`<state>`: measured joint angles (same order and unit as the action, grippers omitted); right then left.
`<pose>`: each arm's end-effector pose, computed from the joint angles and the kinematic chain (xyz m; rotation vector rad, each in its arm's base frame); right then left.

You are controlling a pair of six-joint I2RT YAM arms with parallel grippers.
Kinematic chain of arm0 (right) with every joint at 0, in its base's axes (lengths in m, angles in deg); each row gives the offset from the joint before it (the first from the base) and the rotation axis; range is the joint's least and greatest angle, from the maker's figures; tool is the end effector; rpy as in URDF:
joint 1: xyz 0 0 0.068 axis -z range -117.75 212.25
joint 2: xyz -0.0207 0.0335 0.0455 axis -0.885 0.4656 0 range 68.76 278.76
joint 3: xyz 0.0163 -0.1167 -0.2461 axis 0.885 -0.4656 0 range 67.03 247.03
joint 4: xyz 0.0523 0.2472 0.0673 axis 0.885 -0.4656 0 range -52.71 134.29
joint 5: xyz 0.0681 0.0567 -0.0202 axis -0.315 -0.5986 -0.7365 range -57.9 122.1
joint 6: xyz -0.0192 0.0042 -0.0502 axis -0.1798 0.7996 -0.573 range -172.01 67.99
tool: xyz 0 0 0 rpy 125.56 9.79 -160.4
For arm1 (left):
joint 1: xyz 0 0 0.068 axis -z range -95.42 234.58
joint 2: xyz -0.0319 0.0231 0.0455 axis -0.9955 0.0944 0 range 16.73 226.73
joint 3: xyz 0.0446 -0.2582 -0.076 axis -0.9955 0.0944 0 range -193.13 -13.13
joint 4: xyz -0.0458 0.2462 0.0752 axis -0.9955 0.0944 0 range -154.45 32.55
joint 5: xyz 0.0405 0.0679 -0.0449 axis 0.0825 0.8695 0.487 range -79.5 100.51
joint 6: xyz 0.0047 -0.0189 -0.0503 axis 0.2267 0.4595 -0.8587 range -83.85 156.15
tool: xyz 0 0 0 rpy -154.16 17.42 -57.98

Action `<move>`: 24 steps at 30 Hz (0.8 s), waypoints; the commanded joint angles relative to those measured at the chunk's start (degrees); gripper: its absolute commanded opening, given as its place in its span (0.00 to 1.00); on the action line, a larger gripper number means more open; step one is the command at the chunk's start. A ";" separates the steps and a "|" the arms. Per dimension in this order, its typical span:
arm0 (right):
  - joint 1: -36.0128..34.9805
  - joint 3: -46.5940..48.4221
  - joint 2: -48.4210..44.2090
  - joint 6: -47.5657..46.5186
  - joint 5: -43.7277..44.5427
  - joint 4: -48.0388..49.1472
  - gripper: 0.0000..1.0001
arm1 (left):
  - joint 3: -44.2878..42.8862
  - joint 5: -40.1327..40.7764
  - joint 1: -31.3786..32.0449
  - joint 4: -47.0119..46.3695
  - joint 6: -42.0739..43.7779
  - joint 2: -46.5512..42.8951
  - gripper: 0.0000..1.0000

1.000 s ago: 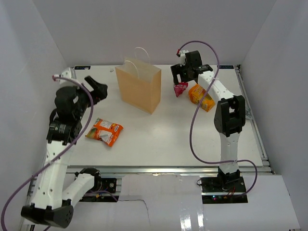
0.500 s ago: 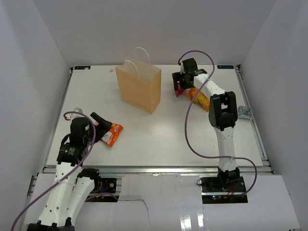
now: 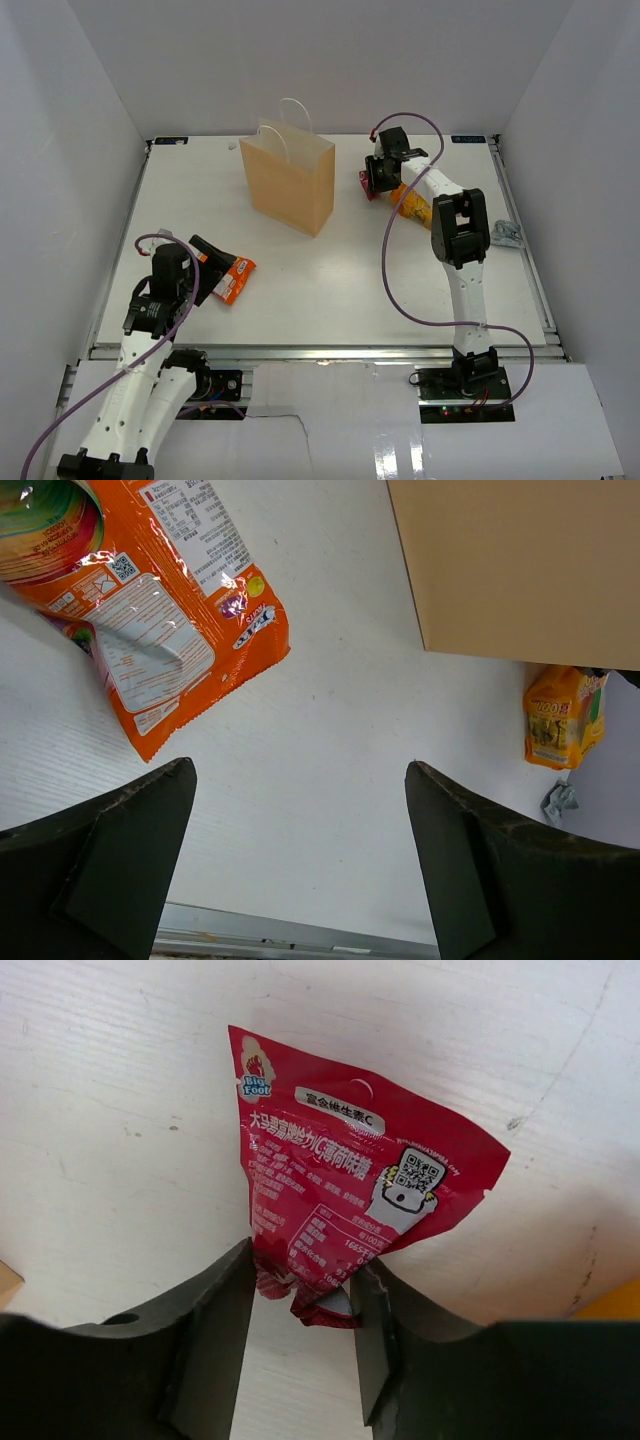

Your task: Place the snacks into the paper bag

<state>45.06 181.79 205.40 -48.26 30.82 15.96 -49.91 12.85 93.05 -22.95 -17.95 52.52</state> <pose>0.5078 0.1581 0.1749 -0.2972 2.4381 0.1884 0.1318 -0.0180 0.2609 -0.9248 2.1416 -0.5174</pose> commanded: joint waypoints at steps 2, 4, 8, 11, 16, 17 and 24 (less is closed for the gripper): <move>0.67 -0.67 -2.77 -0.49 -0.83 3.02 0.38 | 0.04 -0.77 -0.12 -1.42 -1.53 -0.46 0.96; 1.19 -6.37 -6.71 -0.76 -1.71 8.17 0.27 | 0.21 -0.68 -0.12 -1.42 -1.70 -0.81 0.96; 1.46 -12.62 -11.83 -2.69 -2.15 12.77 0.14 | 1.00 -0.85 -0.12 -1.86 -2.14 -1.78 0.96; 1.89 -15.43 -16.04 -4.70 -3.81 14.00 0.08 | 1.18 -0.94 -0.21 -2.30 -2.06 -2.39 0.96; 2.60 -24.04 -31.30 -14.08 -17.50 21.03 0.08 | 1.97 -1.47 -0.21 -2.38 -3.02 -3.71 0.96; 2.60 -26.41 -33.61 -16.03 -20.58 22.09 0.08 | 2.67 -1.82 -0.21 -2.56 -3.46 -4.32 0.96; -3.80 -24.24 -45.06 -26.24 -28.96 20.52 0.08 | 5.57 -2.26 -0.21 -4.32 -7.76 -5.38 0.96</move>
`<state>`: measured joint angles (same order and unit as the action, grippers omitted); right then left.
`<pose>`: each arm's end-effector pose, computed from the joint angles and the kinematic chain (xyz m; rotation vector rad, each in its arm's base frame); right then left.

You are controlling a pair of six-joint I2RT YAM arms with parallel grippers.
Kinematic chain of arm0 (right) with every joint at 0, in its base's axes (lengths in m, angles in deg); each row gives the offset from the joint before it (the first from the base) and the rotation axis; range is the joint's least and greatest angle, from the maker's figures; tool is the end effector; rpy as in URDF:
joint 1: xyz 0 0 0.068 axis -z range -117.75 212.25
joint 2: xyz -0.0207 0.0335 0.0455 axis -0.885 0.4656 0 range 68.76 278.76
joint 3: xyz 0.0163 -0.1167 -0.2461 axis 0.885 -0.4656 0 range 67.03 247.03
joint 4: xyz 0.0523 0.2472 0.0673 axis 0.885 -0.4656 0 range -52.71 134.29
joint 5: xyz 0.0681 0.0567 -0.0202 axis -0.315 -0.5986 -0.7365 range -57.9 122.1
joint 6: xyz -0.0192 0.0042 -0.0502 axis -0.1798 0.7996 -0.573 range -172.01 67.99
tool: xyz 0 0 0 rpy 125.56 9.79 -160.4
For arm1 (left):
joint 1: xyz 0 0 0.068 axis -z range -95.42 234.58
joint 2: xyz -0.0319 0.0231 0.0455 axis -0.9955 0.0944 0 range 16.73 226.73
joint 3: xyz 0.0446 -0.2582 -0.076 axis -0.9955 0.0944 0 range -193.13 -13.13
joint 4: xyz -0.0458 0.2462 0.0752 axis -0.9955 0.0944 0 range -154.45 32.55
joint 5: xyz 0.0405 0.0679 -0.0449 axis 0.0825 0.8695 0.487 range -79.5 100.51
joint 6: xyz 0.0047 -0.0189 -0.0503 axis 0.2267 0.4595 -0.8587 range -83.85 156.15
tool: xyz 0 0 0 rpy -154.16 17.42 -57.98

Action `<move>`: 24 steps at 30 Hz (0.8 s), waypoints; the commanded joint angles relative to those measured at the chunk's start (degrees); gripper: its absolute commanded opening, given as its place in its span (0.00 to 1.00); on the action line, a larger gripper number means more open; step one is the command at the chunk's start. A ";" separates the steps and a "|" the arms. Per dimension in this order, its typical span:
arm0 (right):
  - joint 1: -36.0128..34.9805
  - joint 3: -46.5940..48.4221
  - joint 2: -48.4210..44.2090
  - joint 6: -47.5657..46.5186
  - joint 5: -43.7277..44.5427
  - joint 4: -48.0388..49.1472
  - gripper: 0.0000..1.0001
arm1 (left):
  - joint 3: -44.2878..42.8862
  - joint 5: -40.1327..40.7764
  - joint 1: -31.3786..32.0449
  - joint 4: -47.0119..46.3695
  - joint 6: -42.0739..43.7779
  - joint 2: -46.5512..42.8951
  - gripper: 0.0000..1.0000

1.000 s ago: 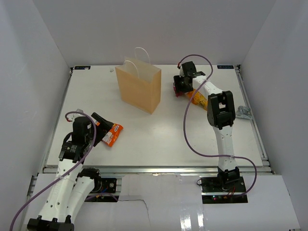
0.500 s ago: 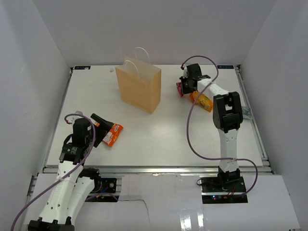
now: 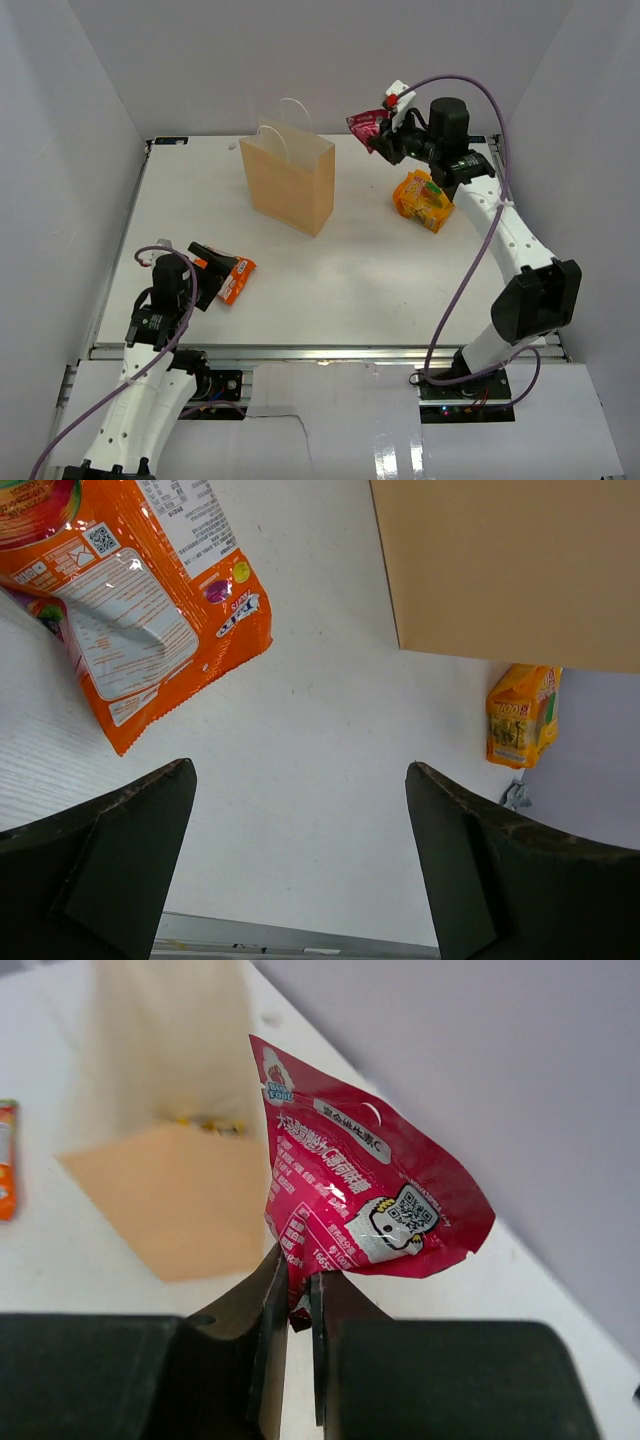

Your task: Place the snacks into the paper bag

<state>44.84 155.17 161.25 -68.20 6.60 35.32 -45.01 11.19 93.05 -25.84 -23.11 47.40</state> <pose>0.3614 0.1295 0.3940 -0.8153 1.6040 0.4156 0.1224 -0.0177 0.2467 -0.9922 2.0740 -0.6217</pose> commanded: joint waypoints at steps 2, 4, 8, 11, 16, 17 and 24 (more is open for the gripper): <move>-7.28 4.92 -0.73 -7.63 -2.64 0.54 0.08 | 0.68 -0.60 -0.12 -1.43 -3.13 0.17 0.96; -10.08 6.60 0.23 -7.81 -0.79 0.45 0.08 | 0.24 -0.60 -0.12 -1.43 -3.49 1.14 0.95; -14.22 12.13 4.79 -8.24 4.74 -0.08 0.08 | -0.46 -0.60 -0.21 -0.73 -4.54 2.72 0.95; -16.77 15.74 8.48 -8.86 8.95 0.53 0.08 | -0.99 -0.43 -0.12 0.50 -6.03 3.34 0.95; -17.66 24.77 14.90 -6.49 10.55 -0.43 0.10 | -2.22 2.20 -0.21 3.57 -8.05 3.43 0.95; -17.75 25.93 16.74 -6.32 10.47 -1.48 0.13 | -2.31 2.47 -0.12 3.93 -8.23 3.43 0.95; -17.92 25.86 15.80 -5.88 9.32 -3.07 0.68 | -3.80 5.72 -0.12 6.38 -9.55 5.61 0.96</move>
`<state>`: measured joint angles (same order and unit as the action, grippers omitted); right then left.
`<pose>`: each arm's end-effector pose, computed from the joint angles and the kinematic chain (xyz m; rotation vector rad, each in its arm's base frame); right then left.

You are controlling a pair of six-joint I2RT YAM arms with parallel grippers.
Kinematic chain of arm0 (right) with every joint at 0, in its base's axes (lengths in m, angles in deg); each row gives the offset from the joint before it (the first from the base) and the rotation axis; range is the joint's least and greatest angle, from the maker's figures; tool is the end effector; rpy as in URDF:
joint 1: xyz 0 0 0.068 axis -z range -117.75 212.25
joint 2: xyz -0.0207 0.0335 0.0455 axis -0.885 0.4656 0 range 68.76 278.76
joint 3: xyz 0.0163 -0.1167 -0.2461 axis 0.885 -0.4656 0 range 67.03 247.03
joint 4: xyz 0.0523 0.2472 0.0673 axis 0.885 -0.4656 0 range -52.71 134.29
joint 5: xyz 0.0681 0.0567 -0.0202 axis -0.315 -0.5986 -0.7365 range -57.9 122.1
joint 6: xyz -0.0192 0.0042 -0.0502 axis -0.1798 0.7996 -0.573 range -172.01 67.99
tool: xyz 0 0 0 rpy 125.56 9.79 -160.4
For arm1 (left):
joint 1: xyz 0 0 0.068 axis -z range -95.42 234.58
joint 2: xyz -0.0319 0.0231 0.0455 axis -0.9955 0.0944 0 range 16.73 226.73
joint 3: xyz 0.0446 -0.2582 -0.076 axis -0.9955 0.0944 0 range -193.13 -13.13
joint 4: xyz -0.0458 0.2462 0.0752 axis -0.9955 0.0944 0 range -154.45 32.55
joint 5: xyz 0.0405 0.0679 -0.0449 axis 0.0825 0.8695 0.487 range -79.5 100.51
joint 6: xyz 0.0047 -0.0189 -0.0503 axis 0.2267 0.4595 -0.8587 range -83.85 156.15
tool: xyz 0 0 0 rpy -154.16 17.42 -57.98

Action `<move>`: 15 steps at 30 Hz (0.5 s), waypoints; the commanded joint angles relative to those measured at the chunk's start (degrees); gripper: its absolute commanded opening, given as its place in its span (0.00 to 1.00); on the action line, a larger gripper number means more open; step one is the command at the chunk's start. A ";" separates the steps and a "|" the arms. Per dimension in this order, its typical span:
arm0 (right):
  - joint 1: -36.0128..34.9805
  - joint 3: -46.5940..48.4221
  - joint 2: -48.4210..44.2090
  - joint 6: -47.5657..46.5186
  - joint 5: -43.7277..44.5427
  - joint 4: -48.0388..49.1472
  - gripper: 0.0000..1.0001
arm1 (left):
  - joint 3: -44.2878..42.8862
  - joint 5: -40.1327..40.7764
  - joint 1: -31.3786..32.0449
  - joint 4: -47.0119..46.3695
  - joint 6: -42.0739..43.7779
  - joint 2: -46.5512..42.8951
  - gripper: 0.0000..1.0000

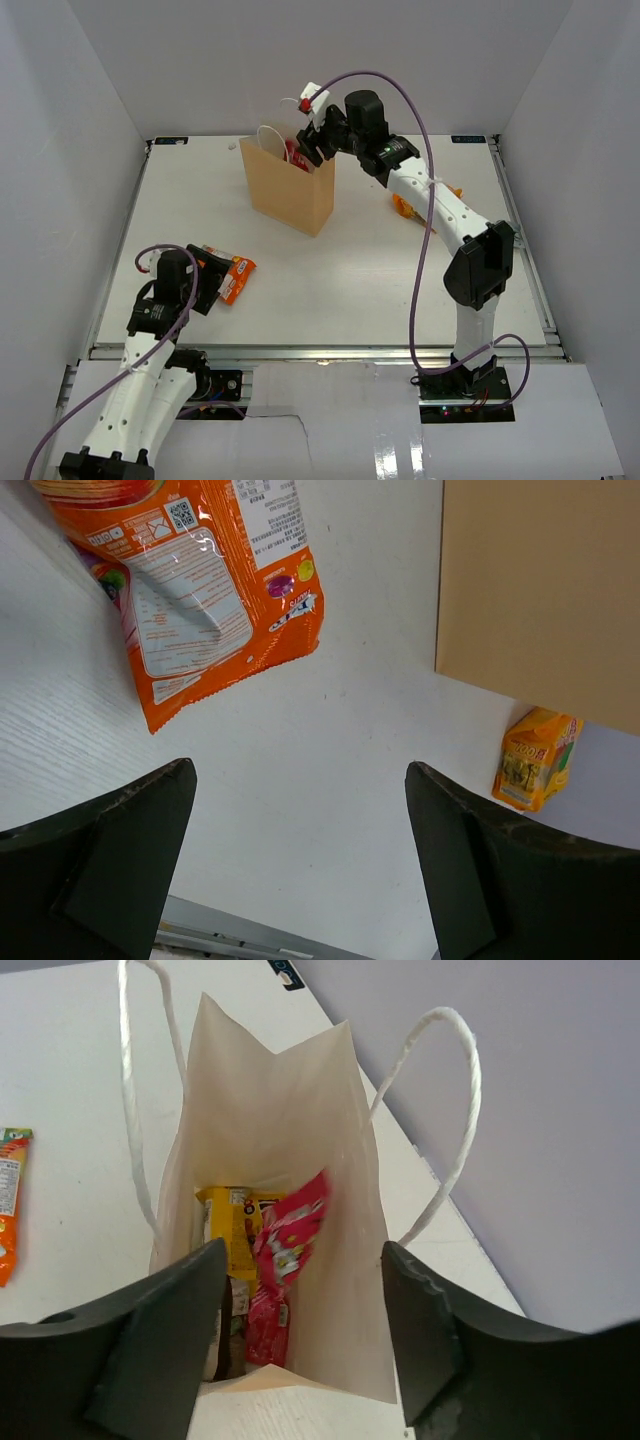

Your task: Place the snacks into the paper bag

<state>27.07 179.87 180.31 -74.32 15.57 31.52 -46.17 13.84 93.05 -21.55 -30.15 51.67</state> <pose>0.3754 0.2772 0.4030 -1.0349 1.4502 0.4174 0.1270 -0.0167 0.2393 -1.1976 2.1073 -0.5564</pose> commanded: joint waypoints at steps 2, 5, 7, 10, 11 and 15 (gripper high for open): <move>0.11 -0.24 -5.36 0.33 0.45 0.73 0.72 | -4.48 4.92 -0.12 3.07 -2.08 4.59 0.95; 1.95 -2.08 -8.70 2.00 -1.91 0.39 0.77 | -7.73 7.12 -0.12 5.44 -0.67 9.08 0.95; 3.97 -3.05 -11.42 3.14 -4.63 -0.67 0.84 | -8.97 8.00 -0.12 7.37 -0.06 14.09 0.96; 8.18 -7.09 -15.81 2.36 -12.34 -3.38 0.91 | -10.03 8.97 -0.12 7.56 0.56 20.33 0.96; 9.33 -8.93 -17.23 1.48 -13.86 -3.74 0.92 | -9.94 9.06 -0.29 6.95 0.91 21.56 0.98; 15.64 -23.49 -23.91 -1.59 -19.66 -5.06 0.93 | -7.84 6.35 -2.04 -1.30 5.04 24.73 0.98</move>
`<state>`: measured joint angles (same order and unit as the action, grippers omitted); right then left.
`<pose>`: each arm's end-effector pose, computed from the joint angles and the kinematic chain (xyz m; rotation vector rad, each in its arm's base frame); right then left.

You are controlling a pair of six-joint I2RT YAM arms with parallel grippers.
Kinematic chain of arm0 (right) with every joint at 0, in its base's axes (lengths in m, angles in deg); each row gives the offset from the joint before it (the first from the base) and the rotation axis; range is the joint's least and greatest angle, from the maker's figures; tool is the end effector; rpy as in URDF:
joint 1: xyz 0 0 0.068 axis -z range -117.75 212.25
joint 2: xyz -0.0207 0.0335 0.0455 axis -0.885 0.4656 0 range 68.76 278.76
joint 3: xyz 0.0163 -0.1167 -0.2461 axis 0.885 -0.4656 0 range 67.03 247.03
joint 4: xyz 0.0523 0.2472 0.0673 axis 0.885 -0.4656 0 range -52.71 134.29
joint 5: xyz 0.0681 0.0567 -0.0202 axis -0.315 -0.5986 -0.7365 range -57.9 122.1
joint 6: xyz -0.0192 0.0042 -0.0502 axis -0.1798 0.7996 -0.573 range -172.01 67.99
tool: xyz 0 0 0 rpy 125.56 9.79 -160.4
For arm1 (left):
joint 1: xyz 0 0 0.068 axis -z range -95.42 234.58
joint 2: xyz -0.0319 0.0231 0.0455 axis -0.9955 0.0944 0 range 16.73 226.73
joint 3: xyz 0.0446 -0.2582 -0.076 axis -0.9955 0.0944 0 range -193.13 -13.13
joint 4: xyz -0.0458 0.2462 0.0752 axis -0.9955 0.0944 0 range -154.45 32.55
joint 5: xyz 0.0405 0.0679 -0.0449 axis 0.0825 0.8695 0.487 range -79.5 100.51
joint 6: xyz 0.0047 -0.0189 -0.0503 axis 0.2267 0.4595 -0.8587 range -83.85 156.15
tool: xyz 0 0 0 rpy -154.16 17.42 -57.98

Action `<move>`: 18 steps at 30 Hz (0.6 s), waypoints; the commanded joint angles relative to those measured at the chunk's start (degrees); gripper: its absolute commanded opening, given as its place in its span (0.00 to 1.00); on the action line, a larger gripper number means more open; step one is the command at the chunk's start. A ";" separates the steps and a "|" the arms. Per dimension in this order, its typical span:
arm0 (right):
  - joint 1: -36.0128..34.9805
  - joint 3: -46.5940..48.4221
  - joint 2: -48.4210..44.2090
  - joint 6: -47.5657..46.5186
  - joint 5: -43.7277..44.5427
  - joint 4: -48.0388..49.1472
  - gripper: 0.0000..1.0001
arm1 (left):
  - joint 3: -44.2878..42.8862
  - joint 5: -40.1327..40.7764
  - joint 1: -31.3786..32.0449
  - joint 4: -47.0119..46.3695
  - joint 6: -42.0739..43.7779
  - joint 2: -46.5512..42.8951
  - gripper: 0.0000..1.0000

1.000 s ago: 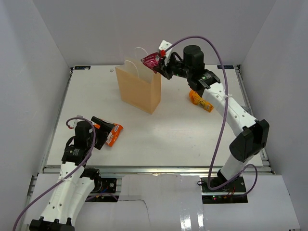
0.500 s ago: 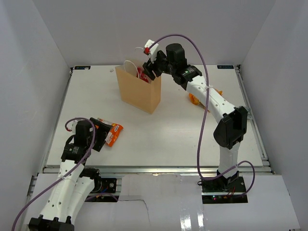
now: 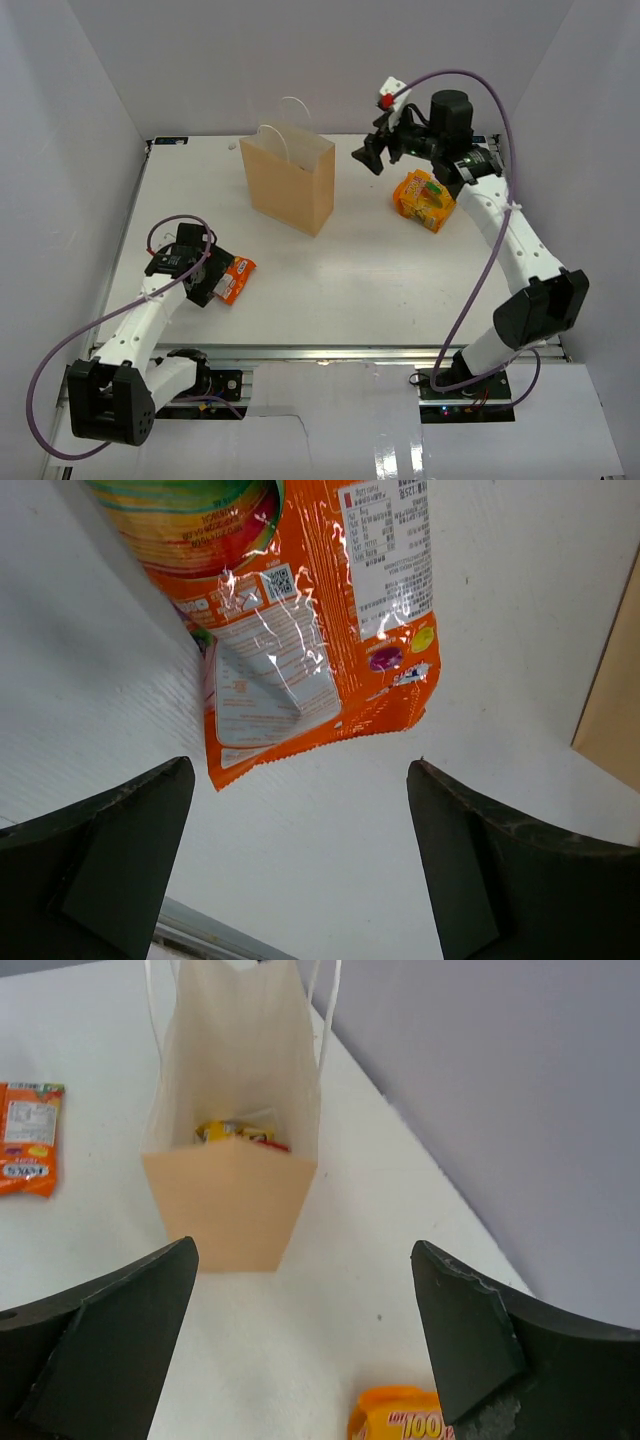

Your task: Place the snacks into the paper bag

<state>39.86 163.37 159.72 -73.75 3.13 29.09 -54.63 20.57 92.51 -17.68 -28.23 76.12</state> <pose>0.3321 0.1556 0.4422 -0.9820 1.4380 0.4477 0.1829 -0.0191 0.2239 -1.3134 2.3347 -0.1647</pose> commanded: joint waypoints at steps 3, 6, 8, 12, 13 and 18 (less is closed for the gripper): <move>6.55 -15.52 -8.07 -4.44 -9.96 -3.69 0.93 | 1.15 -2.94 -5.35 -9.13 6.98 3.00 0.98; 9.20 -22.56 -12.29 -5.59 -11.19 -3.96 0.93 | 2.38 -6.45 -10.35 -12.47 10.85 6.42 0.98; 10.43 -25.22 -14.75 -5.77 -11.28 -3.96 0.93 | 3.35 -8.56 -12.22 -14.06 12.61 8.80 0.98; 11.67 -29.44 -17.39 -5.16 -11.72 -3.87 0.93 | 4.40 -9.98 -12.58 -15.91 13.58 11.35 0.97; 11.93 -30.23 -17.57 -5.07 -11.63 -3.87 0.93 | 5.01 -9.98 -12.67 -16.35 13.75 11.62 0.96; 12.55 -30.86 -17.83 -4.37 -11.81 -3.96 0.93 | 6.86 -9.98 -13.02 -18.81 14.37 12.76 0.85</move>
<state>52.01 132.77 143.24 -78.14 -6.95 23.80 -48.70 11.50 79.92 -33.77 -15.55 88.67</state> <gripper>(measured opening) 0.930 0.873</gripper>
